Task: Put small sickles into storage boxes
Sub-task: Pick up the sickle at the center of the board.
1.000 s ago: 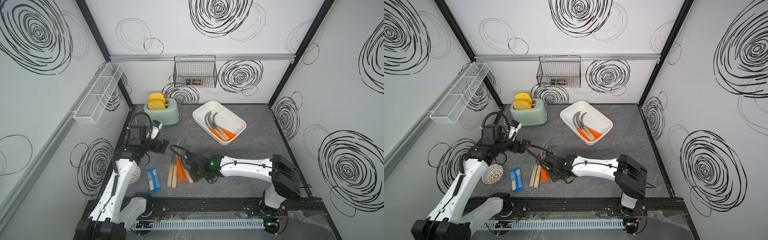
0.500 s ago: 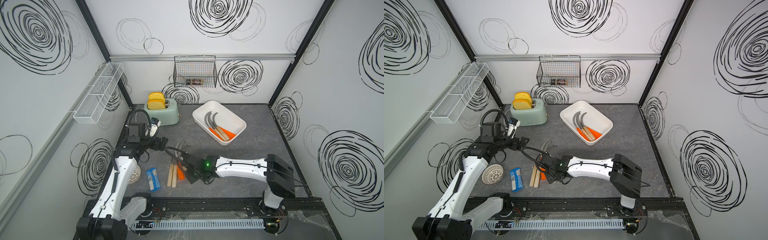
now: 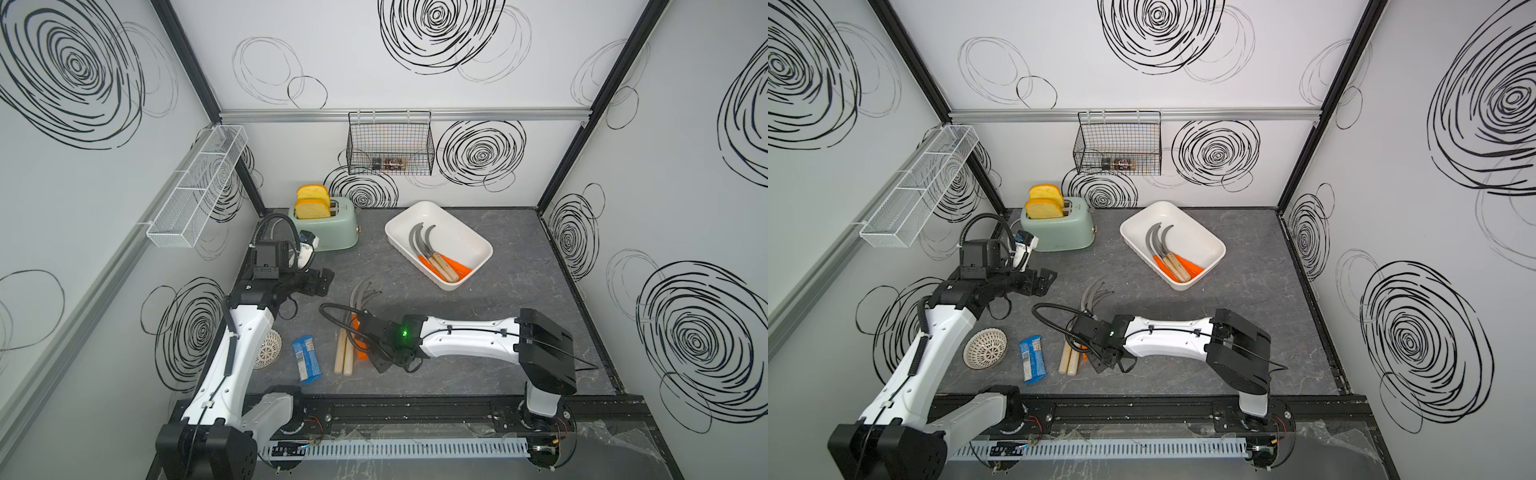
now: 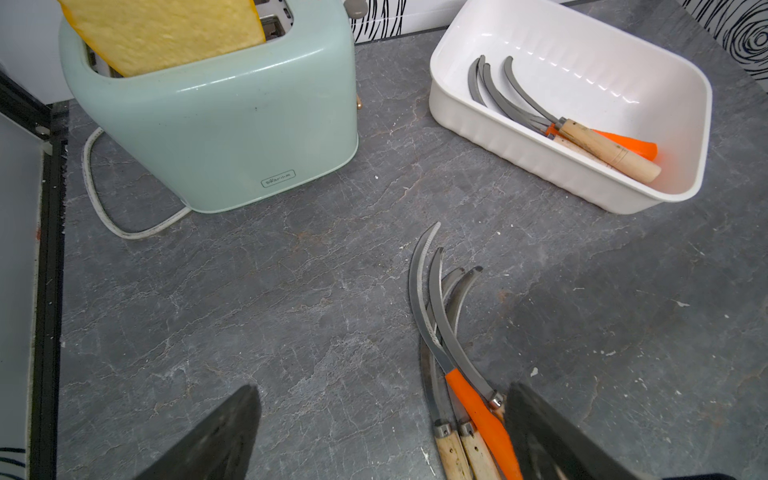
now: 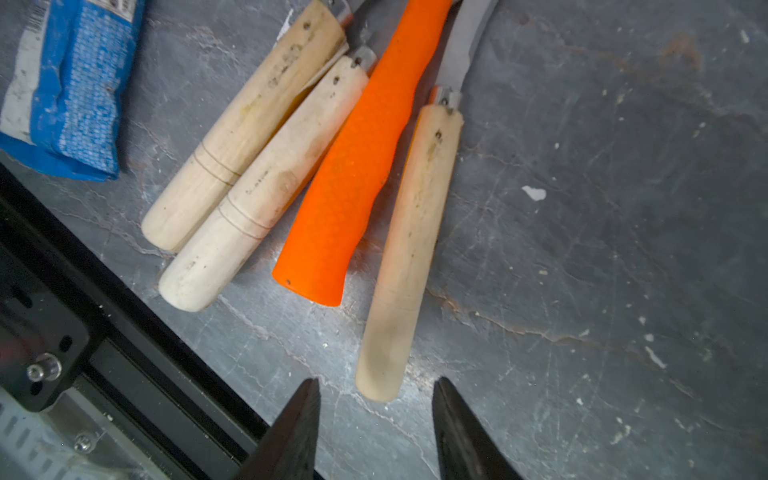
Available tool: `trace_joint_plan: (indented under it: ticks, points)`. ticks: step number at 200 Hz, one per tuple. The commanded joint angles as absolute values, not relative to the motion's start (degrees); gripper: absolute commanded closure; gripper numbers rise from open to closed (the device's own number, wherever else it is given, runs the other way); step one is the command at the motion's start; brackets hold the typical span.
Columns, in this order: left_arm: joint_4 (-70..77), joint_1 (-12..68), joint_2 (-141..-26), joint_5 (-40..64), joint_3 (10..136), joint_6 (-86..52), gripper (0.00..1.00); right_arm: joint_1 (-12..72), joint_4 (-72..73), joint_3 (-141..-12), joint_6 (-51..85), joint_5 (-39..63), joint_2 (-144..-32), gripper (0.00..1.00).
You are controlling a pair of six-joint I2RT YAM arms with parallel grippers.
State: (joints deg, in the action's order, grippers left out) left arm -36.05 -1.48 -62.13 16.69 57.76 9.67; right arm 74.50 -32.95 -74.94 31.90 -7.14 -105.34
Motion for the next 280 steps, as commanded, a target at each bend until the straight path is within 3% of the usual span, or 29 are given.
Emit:
trace_joint_plan:
  ticks: [1, 280]
  points:
    - [-34.3, -2.2, -62.6, 17.8, 58.8, 8.9, 0.04, 75.0, -35.7, -77.0, 31.0, -8.5, -107.3, 0.52]
    - [-35.4, -5.8, -62.3, 20.8, 59.5, 11.1, 0.04, 69.4, -40.2, -85.2, 26.5, -3.6, -117.1, 0.55]
